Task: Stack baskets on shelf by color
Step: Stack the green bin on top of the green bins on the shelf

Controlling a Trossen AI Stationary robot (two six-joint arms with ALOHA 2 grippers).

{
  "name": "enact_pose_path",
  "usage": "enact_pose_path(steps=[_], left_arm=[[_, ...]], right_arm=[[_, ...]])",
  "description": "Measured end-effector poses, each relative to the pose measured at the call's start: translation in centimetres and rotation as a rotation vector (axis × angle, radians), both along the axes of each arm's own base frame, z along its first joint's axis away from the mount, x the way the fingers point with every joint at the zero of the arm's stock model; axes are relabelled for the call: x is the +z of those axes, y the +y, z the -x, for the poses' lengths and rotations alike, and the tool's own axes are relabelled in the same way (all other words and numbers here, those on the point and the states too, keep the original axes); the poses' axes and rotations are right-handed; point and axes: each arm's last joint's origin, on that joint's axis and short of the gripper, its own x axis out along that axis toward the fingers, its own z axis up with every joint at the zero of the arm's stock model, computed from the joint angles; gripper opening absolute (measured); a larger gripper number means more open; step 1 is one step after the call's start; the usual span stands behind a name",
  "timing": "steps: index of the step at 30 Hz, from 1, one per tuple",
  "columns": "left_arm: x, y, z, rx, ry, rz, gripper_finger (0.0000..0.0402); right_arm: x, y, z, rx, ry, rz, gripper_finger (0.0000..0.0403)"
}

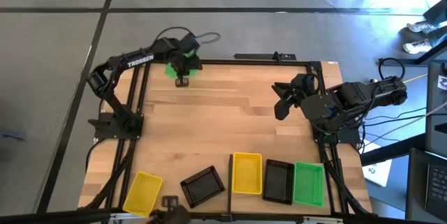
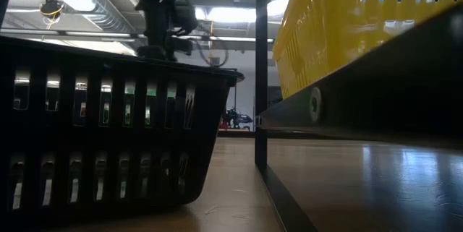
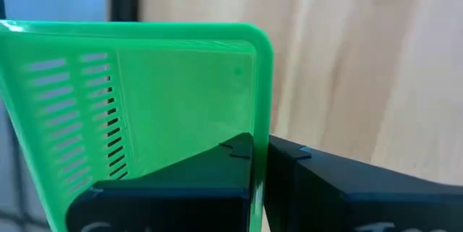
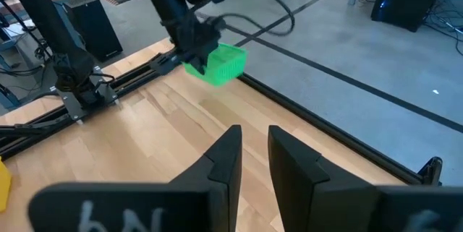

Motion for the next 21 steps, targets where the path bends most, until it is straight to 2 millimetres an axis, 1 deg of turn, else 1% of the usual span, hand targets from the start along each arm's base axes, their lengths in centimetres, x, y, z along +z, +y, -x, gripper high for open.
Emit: enact_pose_path(steps=[3,5,7,15,21], left_arm=[[-0.1,-1.3,-1.4,-0.175,0.021,-0.035,0.0000],[-0.1,-2.0,-2.1,-0.256,0.029,-0.061,0.0000],[-0.2,-2.5,-2.9,-0.312,0.032,-0.087,0.0000],[-0.2,-4.9,-4.5,-0.538,0.060,-0.130,0.0000],[-0.2,-5.9,-5.0,-0.624,0.053,-0.127,0.0000]], right_arm=[[0.0,0.0,0.0,0.000,0.000,0.000,0.0067],[0.0,0.0,0.0,0.000,0.000,0.000,0.0067],[0.0,0.0,0.0,0.000,0.000,0.000,0.0067],[0.0,0.0,0.0,0.000,0.000,-0.001,0.0067],[0.0,0.0,0.0,0.001,-0.006,-0.002,0.0067]])
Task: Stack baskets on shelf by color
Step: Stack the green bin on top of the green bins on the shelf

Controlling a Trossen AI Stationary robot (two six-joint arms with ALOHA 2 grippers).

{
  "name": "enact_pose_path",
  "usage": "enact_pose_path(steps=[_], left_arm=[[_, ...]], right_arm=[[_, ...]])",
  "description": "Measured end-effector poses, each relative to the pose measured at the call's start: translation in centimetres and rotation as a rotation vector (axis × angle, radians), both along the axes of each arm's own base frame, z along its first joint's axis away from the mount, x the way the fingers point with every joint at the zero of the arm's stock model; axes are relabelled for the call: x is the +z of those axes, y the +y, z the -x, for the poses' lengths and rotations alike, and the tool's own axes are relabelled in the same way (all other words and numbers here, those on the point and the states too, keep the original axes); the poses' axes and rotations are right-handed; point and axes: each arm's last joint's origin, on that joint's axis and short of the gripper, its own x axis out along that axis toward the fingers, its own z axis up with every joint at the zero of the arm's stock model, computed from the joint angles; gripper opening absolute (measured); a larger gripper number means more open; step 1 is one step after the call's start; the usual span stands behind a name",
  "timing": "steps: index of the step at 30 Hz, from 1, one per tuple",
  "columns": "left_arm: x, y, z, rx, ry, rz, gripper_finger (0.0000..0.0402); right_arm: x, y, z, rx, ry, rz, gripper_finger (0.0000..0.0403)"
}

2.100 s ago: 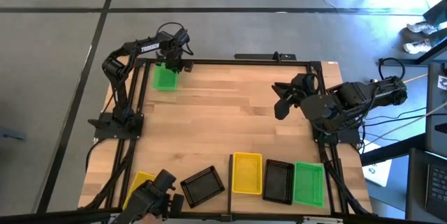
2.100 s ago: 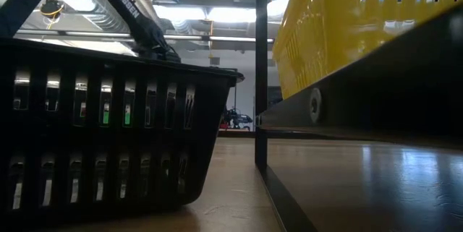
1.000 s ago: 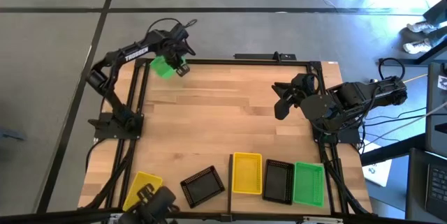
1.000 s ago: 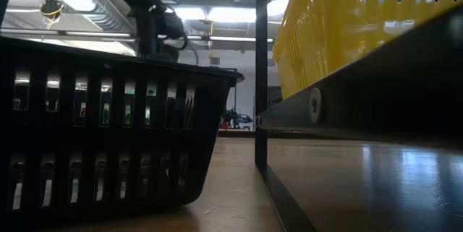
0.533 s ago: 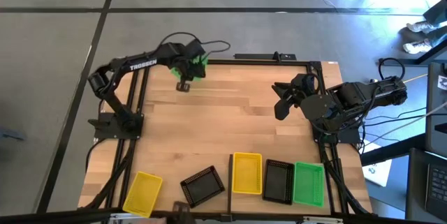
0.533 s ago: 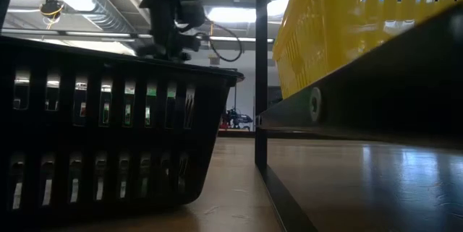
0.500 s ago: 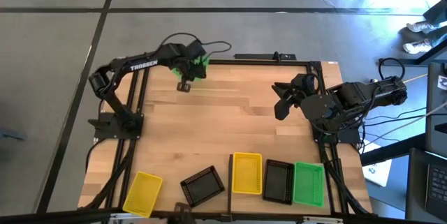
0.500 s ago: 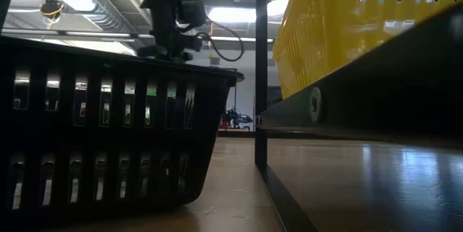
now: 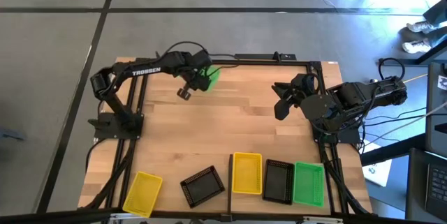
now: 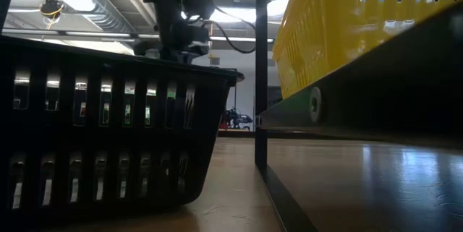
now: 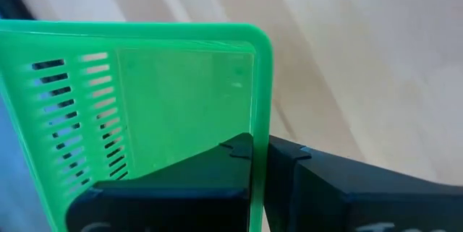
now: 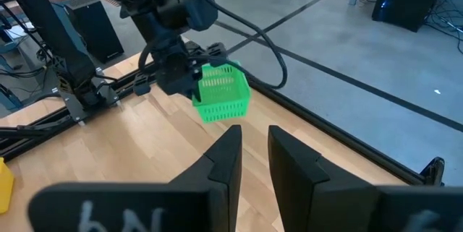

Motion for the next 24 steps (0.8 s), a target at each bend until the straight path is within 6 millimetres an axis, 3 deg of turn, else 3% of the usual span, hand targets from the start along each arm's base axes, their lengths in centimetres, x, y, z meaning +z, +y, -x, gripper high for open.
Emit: enact_pose_path(steps=[10,24], left_arm=[[-0.3,-0.8,-0.6,-0.044,0.001,0.023,0.0000],[-6.1,-2.9,-4.4,-0.103,0.101,0.110,0.0000]], right_arm=[[0.0,0.0,0.0,0.000,0.000,0.000,0.0067],[0.0,0.0,0.0,-0.001,-0.002,-0.002,0.0067]])
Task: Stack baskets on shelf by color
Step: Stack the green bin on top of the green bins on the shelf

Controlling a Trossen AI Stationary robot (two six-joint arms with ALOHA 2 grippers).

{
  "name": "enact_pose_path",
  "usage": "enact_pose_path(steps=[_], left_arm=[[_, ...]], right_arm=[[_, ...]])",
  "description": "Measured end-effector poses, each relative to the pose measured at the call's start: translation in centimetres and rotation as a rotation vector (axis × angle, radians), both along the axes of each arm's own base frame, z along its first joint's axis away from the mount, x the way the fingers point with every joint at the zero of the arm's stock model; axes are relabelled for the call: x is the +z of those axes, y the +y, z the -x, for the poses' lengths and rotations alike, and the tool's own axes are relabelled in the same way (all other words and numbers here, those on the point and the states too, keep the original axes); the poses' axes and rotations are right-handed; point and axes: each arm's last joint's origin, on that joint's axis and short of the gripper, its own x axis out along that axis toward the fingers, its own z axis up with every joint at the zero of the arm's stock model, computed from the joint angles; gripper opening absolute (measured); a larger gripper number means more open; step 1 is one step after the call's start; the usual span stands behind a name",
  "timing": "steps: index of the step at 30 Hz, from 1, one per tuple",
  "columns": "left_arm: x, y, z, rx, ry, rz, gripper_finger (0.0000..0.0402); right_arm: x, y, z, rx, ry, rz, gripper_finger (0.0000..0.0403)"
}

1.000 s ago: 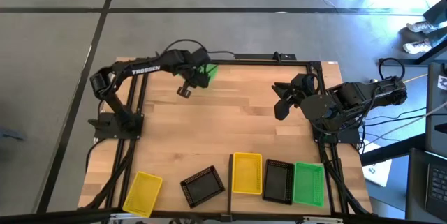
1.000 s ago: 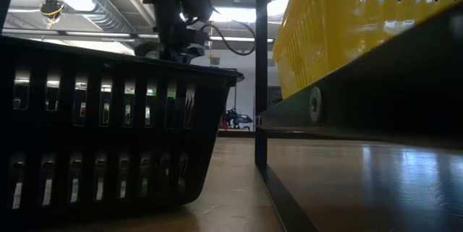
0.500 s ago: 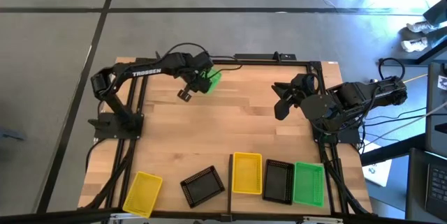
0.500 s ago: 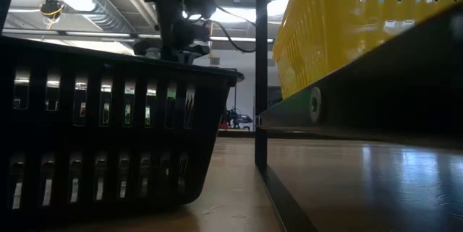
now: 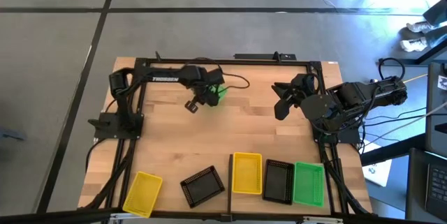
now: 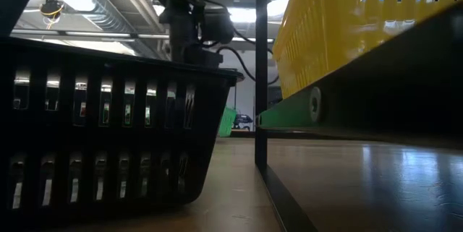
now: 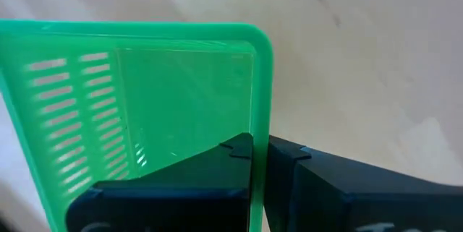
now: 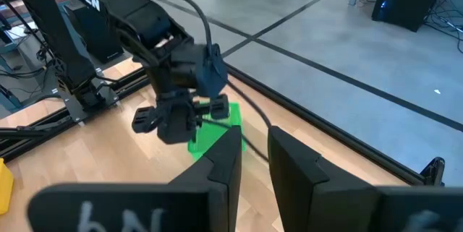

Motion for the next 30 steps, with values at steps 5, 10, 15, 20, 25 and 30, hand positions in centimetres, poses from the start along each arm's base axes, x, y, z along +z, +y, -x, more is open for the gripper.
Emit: enact_pose_path(steps=[5,10,15,20,25,30], left_arm=[[-1.1,-1.0,-0.8,-0.037,0.013,0.028,0.0000],[-1.3,-1.8,-1.2,-0.054,0.008,0.029,0.0000],[-1.2,-2.1,-1.5,-0.021,-0.022,0.036,0.0011],[-1.2,-2.1,-1.6,0.007,-0.028,0.043,0.0034],[-1.2,-2.1,-1.6,0.028,-0.029,0.048,0.0052],[-1.2,-2.4,-1.7,0.059,-0.024,0.030,0.0055]], right_arm=[[0.0,0.0,0.0,0.000,0.001,0.001,0.0067],[0.0,0.0,0.0,0.000,0.001,0.001,0.0067],[0.0,0.0,0.0,0.001,0.002,0.002,0.0067],[0.0,0.0,0.0,0.007,0.004,-0.003,0.0067],[0.0,0.0,0.0,0.007,0.003,-0.005,0.0067],[0.0,0.0,0.0,0.008,0.003,-0.005,0.0067]])
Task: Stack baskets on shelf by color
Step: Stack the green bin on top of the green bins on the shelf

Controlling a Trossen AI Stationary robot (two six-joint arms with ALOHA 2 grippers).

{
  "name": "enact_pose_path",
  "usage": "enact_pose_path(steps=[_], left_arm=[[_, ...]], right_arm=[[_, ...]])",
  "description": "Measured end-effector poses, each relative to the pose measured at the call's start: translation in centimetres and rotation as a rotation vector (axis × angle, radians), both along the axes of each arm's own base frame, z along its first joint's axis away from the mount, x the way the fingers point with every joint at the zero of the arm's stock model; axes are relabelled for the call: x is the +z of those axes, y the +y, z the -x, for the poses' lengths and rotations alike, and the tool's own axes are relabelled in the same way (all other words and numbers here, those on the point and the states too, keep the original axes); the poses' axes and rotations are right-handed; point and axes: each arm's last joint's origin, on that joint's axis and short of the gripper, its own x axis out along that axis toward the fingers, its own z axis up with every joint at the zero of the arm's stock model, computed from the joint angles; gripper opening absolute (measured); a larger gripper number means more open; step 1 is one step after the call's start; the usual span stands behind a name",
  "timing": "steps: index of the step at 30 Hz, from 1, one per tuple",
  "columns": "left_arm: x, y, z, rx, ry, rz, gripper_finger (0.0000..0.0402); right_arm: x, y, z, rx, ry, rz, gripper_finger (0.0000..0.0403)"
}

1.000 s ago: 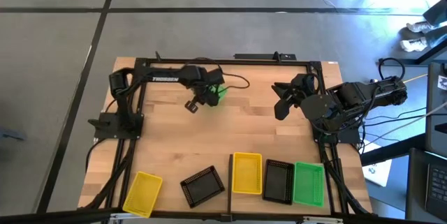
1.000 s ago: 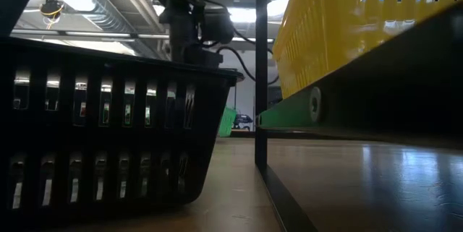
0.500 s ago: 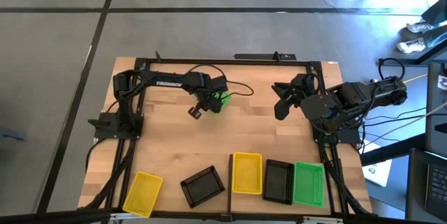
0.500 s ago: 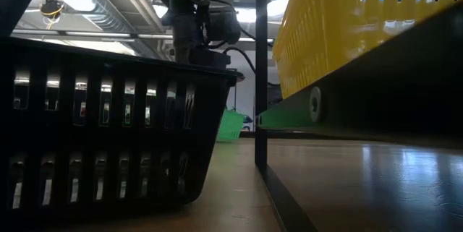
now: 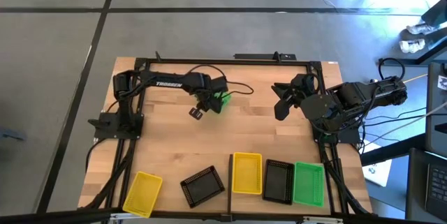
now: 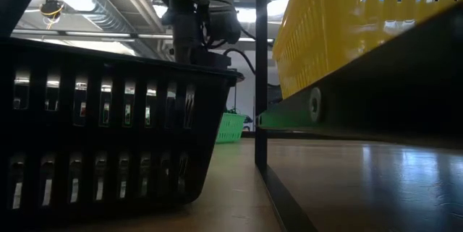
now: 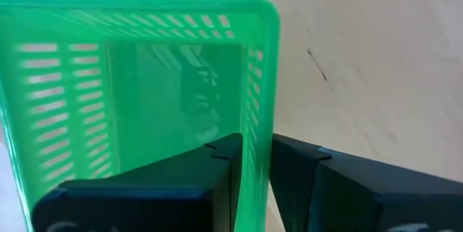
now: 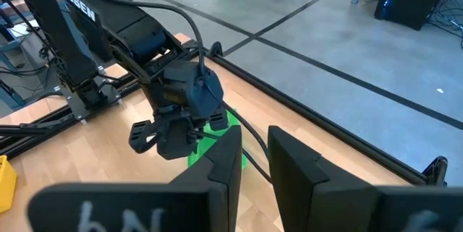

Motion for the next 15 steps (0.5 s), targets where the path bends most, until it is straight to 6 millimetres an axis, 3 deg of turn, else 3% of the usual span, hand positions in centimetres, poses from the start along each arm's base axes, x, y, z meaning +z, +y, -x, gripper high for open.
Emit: enact_pose_path(steps=[15], left_arm=[[4.4,-1.5,1.1,-0.015,-0.120,-0.017,0.0055]], right_arm=[[-0.1,0.1,0.0,0.036,0.021,-0.019,0.0067]])
